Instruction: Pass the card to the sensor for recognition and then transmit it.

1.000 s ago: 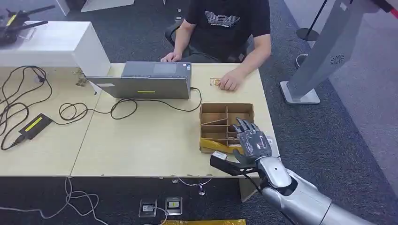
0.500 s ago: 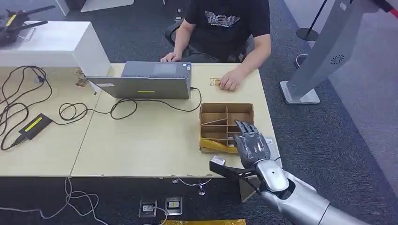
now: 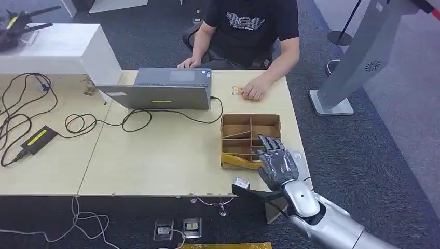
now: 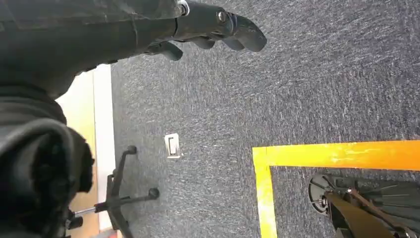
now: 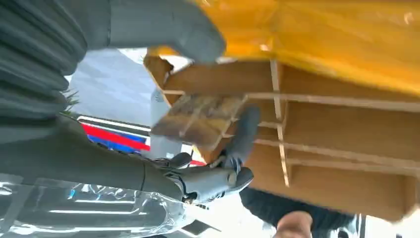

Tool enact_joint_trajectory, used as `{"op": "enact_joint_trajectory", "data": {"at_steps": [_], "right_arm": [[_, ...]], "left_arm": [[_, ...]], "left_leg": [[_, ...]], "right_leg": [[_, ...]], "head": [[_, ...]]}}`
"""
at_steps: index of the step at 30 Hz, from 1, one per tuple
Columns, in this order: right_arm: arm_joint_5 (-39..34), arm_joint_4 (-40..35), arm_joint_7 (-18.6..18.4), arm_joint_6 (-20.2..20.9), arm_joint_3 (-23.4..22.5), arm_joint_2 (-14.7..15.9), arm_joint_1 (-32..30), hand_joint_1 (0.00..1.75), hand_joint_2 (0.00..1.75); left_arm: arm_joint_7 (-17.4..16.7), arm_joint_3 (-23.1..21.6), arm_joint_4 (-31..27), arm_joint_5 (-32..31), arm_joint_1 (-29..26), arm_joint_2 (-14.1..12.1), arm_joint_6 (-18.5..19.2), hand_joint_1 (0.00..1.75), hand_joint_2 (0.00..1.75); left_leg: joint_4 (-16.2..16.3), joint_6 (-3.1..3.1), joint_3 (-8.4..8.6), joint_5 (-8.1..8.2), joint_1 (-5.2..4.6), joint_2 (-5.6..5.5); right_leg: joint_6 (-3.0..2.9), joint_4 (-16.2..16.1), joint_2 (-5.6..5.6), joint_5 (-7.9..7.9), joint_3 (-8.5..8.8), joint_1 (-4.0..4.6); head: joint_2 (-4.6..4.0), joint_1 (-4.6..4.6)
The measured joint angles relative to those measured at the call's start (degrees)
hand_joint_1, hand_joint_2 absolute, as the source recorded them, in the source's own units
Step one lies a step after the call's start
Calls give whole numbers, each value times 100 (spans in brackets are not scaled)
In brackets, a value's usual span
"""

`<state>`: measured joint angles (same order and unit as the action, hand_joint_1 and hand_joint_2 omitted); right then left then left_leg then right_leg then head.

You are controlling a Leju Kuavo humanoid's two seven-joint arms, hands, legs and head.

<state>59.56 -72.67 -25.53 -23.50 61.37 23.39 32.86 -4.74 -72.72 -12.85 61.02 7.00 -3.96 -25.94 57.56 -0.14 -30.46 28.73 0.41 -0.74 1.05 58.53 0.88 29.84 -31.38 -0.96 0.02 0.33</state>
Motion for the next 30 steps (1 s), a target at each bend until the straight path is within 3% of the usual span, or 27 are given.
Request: {"op": "enact_joint_trajectory", "data": {"at_steps": [30], "right_arm": [[-538,44,61,-30,-312,-57,-7,0,175]], "left_arm": [[-131,-37,0,-85,0,2,9,0,0]], "left_leg": [[0,0,0,0,0,0]], "right_leg": [[0,1,1,0,1,0]], "head": [[0,0]]}}
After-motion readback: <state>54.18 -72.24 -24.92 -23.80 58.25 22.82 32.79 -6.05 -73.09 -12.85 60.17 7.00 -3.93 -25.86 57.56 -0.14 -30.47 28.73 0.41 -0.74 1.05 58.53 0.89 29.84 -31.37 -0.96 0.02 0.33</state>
